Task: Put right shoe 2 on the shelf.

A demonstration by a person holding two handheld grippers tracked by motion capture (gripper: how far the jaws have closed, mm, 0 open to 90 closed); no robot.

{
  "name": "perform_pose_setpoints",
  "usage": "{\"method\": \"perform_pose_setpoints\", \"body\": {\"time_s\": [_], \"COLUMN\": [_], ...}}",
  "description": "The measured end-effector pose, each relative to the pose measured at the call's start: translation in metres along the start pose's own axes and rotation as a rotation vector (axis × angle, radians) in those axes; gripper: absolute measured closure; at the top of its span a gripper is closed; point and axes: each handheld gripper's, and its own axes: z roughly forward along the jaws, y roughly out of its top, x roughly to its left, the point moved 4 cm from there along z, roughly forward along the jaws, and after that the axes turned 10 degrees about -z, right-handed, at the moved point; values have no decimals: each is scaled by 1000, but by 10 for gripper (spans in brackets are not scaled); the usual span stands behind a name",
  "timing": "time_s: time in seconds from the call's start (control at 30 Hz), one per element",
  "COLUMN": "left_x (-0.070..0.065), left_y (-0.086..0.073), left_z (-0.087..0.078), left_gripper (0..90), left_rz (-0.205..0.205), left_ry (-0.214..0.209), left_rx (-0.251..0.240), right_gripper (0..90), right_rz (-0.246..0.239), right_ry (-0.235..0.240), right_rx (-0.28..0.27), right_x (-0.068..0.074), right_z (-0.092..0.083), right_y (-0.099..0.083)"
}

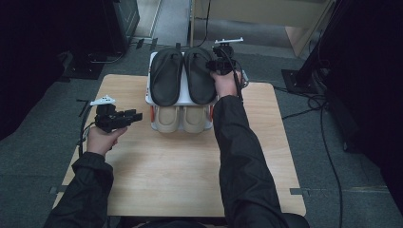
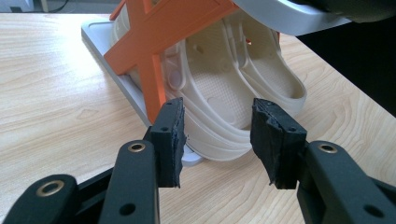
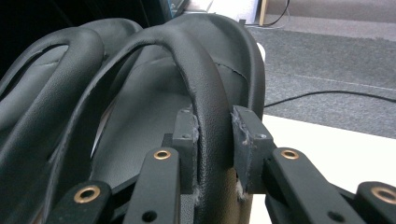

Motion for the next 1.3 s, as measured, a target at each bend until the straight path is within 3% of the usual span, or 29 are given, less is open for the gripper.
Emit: {"method": "perform_pose_setpoints", "body": {"time_s": [0.27,0.43,0.63,0.9,1.1,1.3], "left_x": [1,2,3,4,6,6], "left_y": [0,0,-1,-4,-5,-7], "left_z": [-2,-2,-2,-1,0,2], "left_gripper": [550,547,539,519,497,481], "left_rz": [-11,-9,-7,-2,-4,5], "left_ry": [-1,2,11,23,34,48], "left_rx": [-6,-5,5,18,31,42], "right_gripper": [692,617,559,562,562,560], "right_rz": [-3,-23,-53,-81,-123,-148], "right_ry": [23,56,84,137,156,176], "right_rx": [-6,-41,-84,-133,-152,-153], "right_x": [13,12,4,-3,-8,-16], "right_z": [1,-3,-17,-47,-66,-73], "right_y": [-6,-11,-16,-27,-50,-81]}}
